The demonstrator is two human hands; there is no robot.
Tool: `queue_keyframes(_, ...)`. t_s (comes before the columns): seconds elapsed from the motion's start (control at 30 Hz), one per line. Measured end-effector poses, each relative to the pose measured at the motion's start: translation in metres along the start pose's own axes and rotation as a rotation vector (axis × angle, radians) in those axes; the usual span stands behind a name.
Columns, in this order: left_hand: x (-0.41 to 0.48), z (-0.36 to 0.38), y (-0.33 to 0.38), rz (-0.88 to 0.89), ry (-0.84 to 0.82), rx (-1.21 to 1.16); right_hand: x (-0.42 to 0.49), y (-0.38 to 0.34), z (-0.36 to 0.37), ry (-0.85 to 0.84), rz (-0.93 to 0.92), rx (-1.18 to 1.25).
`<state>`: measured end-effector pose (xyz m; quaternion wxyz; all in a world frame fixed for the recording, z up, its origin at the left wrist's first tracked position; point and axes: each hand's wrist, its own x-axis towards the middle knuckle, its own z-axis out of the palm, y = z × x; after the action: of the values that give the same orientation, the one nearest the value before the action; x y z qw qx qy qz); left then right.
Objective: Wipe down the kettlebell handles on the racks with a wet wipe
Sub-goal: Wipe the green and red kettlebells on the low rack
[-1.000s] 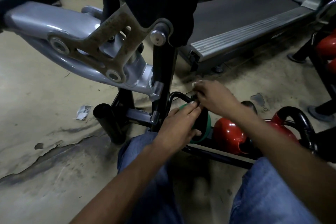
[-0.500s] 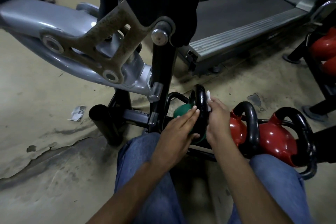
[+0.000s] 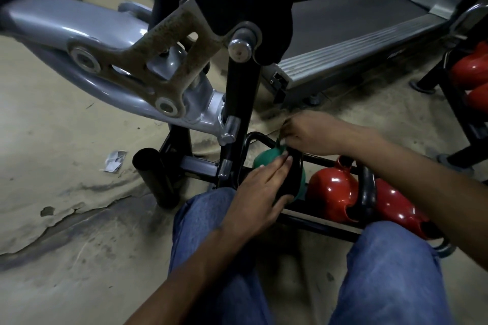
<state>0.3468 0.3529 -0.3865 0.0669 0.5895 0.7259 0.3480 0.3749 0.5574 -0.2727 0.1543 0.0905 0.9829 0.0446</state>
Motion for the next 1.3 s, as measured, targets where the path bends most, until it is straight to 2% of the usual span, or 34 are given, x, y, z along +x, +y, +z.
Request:
queue_keyframes(0.07, 0.0, -0.001, -0.003, 0.011, -0.003, 0.006, -0.01, 0.002, 0.013, 0.204, 0.104, 0.109)
queue_keyframes(0.2, -0.001, 0.0, -0.006, 0.033, -0.001, 0.015, -0.047, -0.051, 0.063, 0.718, 0.422, 0.64)
queue_keyframes(0.27, -0.001, 0.002, -0.008, 0.03, 0.007, 0.018, -0.046, -0.062, 0.076, 0.802, 0.542, 0.873)
queue_keyframes(0.33, -0.001, 0.005, -0.009, 0.026, 0.002, 0.018, -0.032, -0.051, 0.082, 0.815, 0.702, 1.294)
queue_keyframes(0.4, -0.002, 0.006, -0.008, 0.023, 0.002, 0.011, -0.023, -0.047, 0.084, 0.743, 0.801, 1.779)
queue_keyframes(0.5, -0.001, 0.005, -0.005, 0.025, 0.023, 0.0, -0.023, -0.057, 0.078, 0.485, 0.75, 2.353)
queue_keyframes(0.53, -0.001, 0.006, -0.005, 0.023, 0.031, 0.0, -0.021, -0.054, 0.074, 0.414, 0.709, 2.495)
queue_keyframes(0.6, -0.002, 0.008, -0.005, 0.016, 0.028, 0.005, -0.014, -0.043, 0.064, 0.384, 0.692, 2.641)
queue_keyframes(0.77, -0.008, 0.011, -0.006, 0.015, 0.039, 0.018, -0.031, -0.063, 0.084, 0.461, 0.679, 2.538)
queue_keyframes(0.87, -0.009, 0.012, -0.006, 0.017, 0.054, 0.025, -0.026, -0.056, 0.084, 0.484, 0.662, 2.629)
queue_keyframes(0.97, -0.01, 0.012, -0.005, 0.008, 0.056, 0.02, -0.018, -0.056, 0.072, 0.568, 0.779, 2.541)
queue_keyframes(1.03, -0.011, 0.012, -0.007, 0.021, 0.055, 0.041, -0.031, -0.076, 0.077, 0.696, 0.83, 2.179)
queue_keyframes(1.13, -0.01, 0.013, -0.009, 0.016, 0.057, 0.059, -0.044, -0.096, 0.09, 0.842, 0.692, 1.559)
queue_keyframes(1.23, -0.011, 0.013, -0.01, 0.032, 0.058, 0.059, -0.023, -0.061, 0.088, 0.807, 0.51, 1.099)
queue_keyframes(1.3, -0.011, 0.011, -0.011, 0.037, 0.046, 0.063, -0.006, -0.026, 0.075, 0.68, 0.354, 0.802)
